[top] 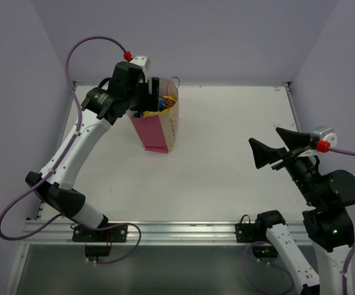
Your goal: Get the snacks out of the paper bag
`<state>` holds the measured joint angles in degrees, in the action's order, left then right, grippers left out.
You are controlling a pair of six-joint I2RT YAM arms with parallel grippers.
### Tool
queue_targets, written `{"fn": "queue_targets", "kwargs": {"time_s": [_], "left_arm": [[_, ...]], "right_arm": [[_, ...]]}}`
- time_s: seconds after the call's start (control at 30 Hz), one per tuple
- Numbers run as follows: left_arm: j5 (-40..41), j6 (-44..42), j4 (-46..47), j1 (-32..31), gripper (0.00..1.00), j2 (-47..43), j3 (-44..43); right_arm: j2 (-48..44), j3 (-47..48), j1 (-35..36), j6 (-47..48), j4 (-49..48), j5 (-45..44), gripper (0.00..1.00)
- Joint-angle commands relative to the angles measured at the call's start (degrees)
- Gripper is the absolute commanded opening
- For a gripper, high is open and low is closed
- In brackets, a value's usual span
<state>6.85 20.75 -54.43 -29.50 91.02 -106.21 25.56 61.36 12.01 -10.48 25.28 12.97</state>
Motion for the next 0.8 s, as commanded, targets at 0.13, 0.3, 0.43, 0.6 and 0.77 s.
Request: {"fn": "queue_targets", "kwargs": {"time_s": [0.13, 0.3, 0.43, 0.6, 0.77], "left_arm": [[6.61, 1.14, 7.67, 6.54, 0.73, -9.2, 7.15], [0.36, -1.59, 12.67, 13.06, 0.71, -6.13, 12.07], [-3.16, -2.47, 17.34, 13.15, 0.7, -3.75, 15.68], [0.26, -2.73, 20.33, 14.29, 0.49, -0.85, 16.74], [1.32, -4.49, 23.84, 14.64, 0.36, 0.12, 17.18]], "right_arm": [[-1.39, -0.02, 0.21, 0.81, -1.11, 0.74, 0.99], [-1.83, -0.28, 0.29, 0.81, -1.11, 1.62, 0.99], [-2.09, -0.28, 0.29, 1.25, -1.02, 1.44, 0.99], [-2.36, -0.72, 0.29, 1.43, -1.2, 3.02, 0.99], [-2.01, -1.42, 0.29, 1.25, -1.81, 5.31, 0.99]]}}
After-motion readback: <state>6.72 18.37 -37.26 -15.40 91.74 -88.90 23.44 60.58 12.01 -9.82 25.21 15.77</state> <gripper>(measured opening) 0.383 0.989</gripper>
